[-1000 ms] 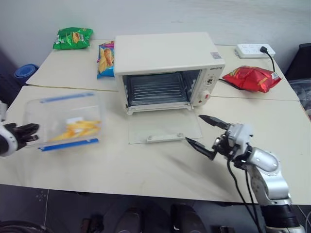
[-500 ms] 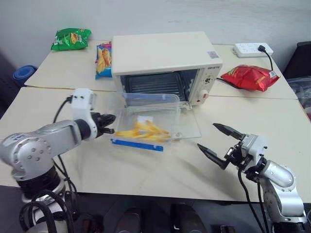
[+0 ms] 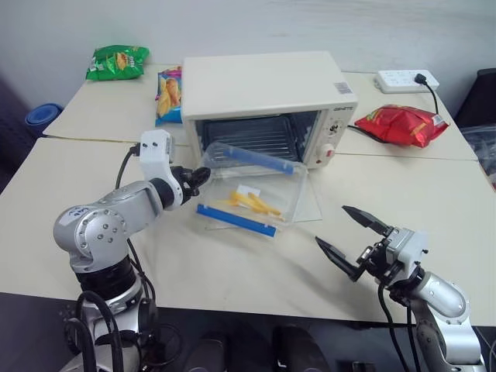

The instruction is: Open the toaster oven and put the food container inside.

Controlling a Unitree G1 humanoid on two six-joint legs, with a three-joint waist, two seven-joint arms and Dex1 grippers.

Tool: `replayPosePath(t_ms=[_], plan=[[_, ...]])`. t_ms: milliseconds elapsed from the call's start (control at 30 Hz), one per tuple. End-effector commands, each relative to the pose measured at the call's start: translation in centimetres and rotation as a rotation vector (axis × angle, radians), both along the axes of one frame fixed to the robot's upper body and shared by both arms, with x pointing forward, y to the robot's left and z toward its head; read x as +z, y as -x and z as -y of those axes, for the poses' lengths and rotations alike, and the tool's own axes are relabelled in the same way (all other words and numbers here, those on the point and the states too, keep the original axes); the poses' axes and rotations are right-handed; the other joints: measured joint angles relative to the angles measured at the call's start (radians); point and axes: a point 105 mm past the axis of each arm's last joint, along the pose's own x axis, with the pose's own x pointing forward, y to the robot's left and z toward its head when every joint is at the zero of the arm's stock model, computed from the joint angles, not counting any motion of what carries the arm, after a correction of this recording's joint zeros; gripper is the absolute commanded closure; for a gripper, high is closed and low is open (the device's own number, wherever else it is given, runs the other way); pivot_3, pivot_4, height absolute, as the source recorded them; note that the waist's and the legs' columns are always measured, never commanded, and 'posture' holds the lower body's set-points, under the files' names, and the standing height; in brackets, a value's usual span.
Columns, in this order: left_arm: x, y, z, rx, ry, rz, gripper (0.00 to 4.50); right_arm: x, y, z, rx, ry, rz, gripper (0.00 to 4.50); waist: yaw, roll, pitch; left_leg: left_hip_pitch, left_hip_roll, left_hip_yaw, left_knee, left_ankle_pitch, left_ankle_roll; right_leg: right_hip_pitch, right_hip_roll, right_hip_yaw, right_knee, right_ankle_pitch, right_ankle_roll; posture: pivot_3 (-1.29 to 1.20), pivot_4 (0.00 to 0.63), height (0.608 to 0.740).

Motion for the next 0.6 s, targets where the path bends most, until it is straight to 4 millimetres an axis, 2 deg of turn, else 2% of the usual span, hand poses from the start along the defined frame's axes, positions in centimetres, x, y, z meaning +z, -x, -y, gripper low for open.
replayPosePath(t_ms=[33,133,233,267,333,367,467,500,600], plan=[[2.4,1.3,-1.0,-0.132,0.064,0.079,1.70,1.7,0.4,0.4,0.003,-0.014,0.043,0.00,-0.002,0.000,0.000,0.000,0.000,0.000,0.000,0.000,0.000,0.000,0.000,0.000,0.000,0.000,0.000,0.00,0.150,0.740],[3.4,2.5,-2.3,-0.252,0.027,0.129,1.70,1.8,0.6,-0.2,0.079,0.003,-0.009,0.00,-0.001,0.000,0.000,0.000,0.000,0.000,0.000,0.000,0.000,0.000,0.000,0.000,0.000,0.000,0.000,0.00,0.150,0.740],[3.3,3.5,-3.9,-0.325,-0.113,0.187,1.70,1.2,1.4,-1.5,0.213,0.039,-0.174,0.00,-0.002,0.001,0.001,0.000,0.000,0.000,-0.001,0.000,0.000,0.000,0.000,0.000,-0.001,0.000,0.000,0.00,0.150,0.740],[2.8,4.1,-4.5,-0.386,-0.218,0.237,1.68,0.8,1.7,-2.0,0.253,0.070,-0.228,0.39,-0.001,0.002,0.001,0.000,0.000,0.000,-0.001,0.000,0.000,0.000,-0.001,0.000,-0.002,0.000,-0.001,0.00,0.150,0.740],[1.3,5.5,-5.0,-0.534,-0.375,0.297,2.08,0.2,2.0,-2.7,0.291,0.108,-0.307,0.89,-0.002,0.003,0.001,0.001,0.001,-0.001,-0.002,0.000,0.000,0.001,-0.001,0.000,-0.004,-0.001,-0.002,0.00,0.150,0.740],[-0.5,6.4,-5.4,-0.627,-0.443,0.280,2.19,0.0,2.2,-3.5,0.321,0.125,-0.324,1.11,0.000,0.004,0.001,0.002,0.001,-0.001,-0.004,0.000,0.000,0.002,-0.001,0.000,-0.006,-0.001,-0.002,0.00,0.150,0.740],[-4.2,7.9,-6.1,-0.764,-0.496,0.244,3.08,-0.5,2.2,-5.3,0.374,0.159,-0.339,2.13,0.001,0.006,0.001,0.002,0.001,-0.002,-0.005,0.000,0.000,0.004,-0.002,-0.002,-0.010,-0.001,-0.003,0.00,0.150,0.740],[-4.8,7.8,-5.8,-0.767,-0.477,0.251,3.36,-0.5,2.0,-5.8,0.380,0.165,-0.334,2.43,0.003,0.006,0.001,0.002,0.001,-0.002,-0.005,0.000,0.000,0.004,-0.002,-0.002,-0.010,-0.001,-0.003,0.00,0.150,0.740],[-5.9,6.7,-3.2,-0.775,-0.418,0.317,4.26,-0.6,0.4,-6.6,0.366,0.179,-0.317,3.44,0.020,0.006,0.001,0.000,0.001,-0.004,-0.002,0.000,0.002,0.004,-0.003,-0.003,-0.010,0.000,-0.003,0.00,0.150,0.740]])
